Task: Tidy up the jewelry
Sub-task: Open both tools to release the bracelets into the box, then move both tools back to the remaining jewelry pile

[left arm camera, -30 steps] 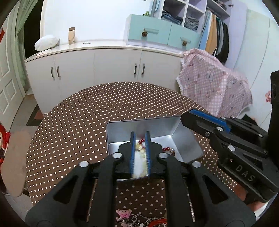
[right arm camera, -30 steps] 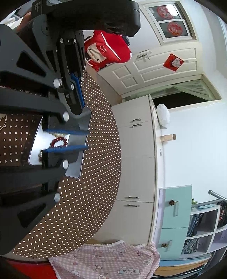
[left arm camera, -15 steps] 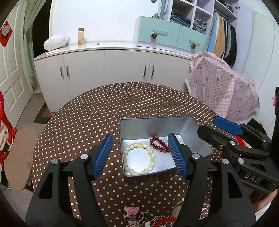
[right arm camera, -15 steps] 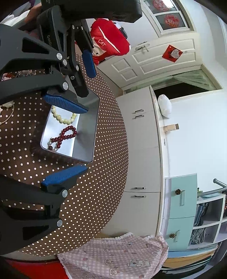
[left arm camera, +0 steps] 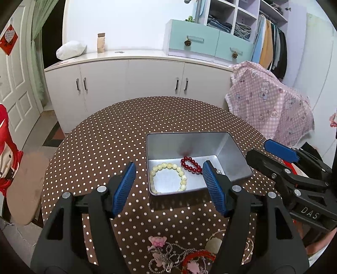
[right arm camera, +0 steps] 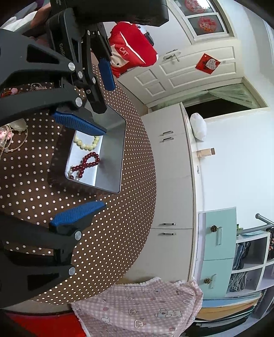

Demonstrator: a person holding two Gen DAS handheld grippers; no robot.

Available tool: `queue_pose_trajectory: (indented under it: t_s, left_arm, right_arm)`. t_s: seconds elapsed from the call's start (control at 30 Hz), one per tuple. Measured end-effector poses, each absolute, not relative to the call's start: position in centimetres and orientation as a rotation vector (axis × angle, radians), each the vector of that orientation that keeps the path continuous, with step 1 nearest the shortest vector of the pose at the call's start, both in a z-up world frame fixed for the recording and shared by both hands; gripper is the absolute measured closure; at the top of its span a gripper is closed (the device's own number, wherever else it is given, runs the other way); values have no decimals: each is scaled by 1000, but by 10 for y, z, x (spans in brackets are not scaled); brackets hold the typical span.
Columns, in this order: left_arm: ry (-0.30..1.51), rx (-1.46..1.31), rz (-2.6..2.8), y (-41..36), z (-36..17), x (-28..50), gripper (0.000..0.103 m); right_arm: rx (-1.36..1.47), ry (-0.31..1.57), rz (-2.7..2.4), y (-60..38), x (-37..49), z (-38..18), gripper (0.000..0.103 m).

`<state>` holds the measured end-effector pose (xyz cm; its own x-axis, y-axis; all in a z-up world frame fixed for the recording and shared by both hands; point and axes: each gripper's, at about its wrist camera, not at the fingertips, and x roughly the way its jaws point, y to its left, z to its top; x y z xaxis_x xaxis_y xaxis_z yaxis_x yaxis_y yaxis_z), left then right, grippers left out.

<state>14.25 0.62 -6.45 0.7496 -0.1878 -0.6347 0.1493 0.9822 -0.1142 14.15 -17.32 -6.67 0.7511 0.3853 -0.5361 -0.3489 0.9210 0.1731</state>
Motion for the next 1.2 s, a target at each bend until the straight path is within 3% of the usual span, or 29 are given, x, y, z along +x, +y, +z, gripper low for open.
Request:
queue_pose_trajectory:
  t_s: [1.2]
  left_arm:
    - [786, -95, -145, 25, -111, 71, 36]
  right_arm:
    - [11, 689, 420, -139, 72, -100, 37]
